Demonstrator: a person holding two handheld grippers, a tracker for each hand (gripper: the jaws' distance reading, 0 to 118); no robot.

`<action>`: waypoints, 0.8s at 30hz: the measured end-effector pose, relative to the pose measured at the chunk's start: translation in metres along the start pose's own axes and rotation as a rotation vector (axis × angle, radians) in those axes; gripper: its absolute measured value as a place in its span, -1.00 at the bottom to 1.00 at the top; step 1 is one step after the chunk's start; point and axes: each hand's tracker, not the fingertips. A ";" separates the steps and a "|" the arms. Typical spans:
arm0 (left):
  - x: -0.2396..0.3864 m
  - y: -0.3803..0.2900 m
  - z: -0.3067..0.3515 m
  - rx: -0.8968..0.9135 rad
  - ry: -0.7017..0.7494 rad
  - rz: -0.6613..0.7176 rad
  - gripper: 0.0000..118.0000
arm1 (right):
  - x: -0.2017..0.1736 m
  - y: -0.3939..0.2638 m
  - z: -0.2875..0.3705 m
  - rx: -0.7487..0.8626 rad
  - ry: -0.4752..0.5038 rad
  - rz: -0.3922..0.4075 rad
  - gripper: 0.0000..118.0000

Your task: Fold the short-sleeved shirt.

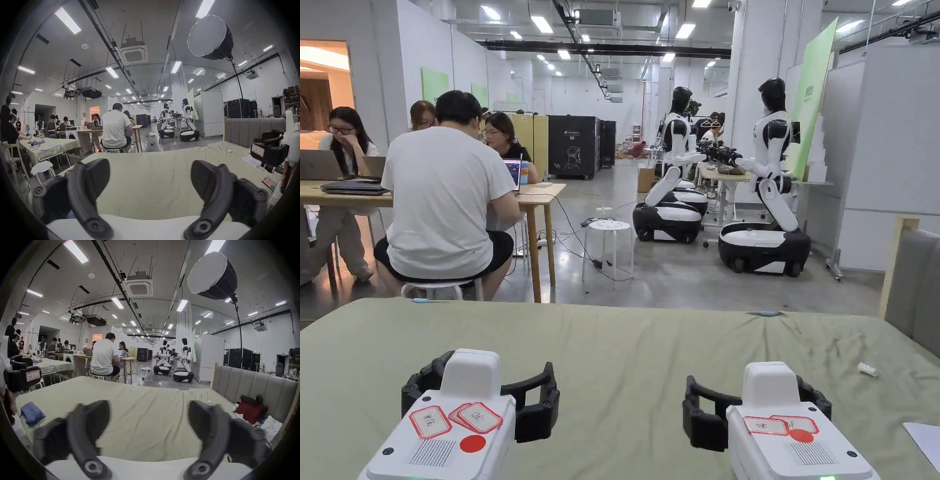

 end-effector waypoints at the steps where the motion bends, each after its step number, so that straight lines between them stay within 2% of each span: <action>1: 0.000 0.000 0.000 -0.003 0.006 -0.002 0.98 | -0.001 0.000 0.000 -0.003 0.011 0.000 1.00; 5: -0.001 0.000 0.002 0.003 0.014 -0.001 1.00 | -0.007 0.001 0.001 -0.007 0.042 0.013 1.00; 8: -0.002 0.000 0.001 -0.002 0.007 0.007 1.00 | -0.009 0.001 -0.001 -0.029 0.014 -0.045 1.00; 12: -0.003 -0.001 0.002 -0.010 -0.002 0.017 1.00 | -0.004 0.001 0.003 -0.001 0.093 -0.084 1.00; 15: -0.003 -0.001 0.002 -0.009 0.000 0.017 1.00 | -0.004 0.006 0.003 -0.025 0.035 -0.125 1.00; 19: -0.002 -0.001 0.001 -0.009 -0.001 0.017 1.00 | -0.007 0.008 0.005 -0.039 -0.038 -0.074 1.00; 24: 0.001 -0.002 -0.002 -0.013 -0.011 0.016 1.00 | -0.009 0.007 0.002 -0.110 -0.128 -0.134 1.00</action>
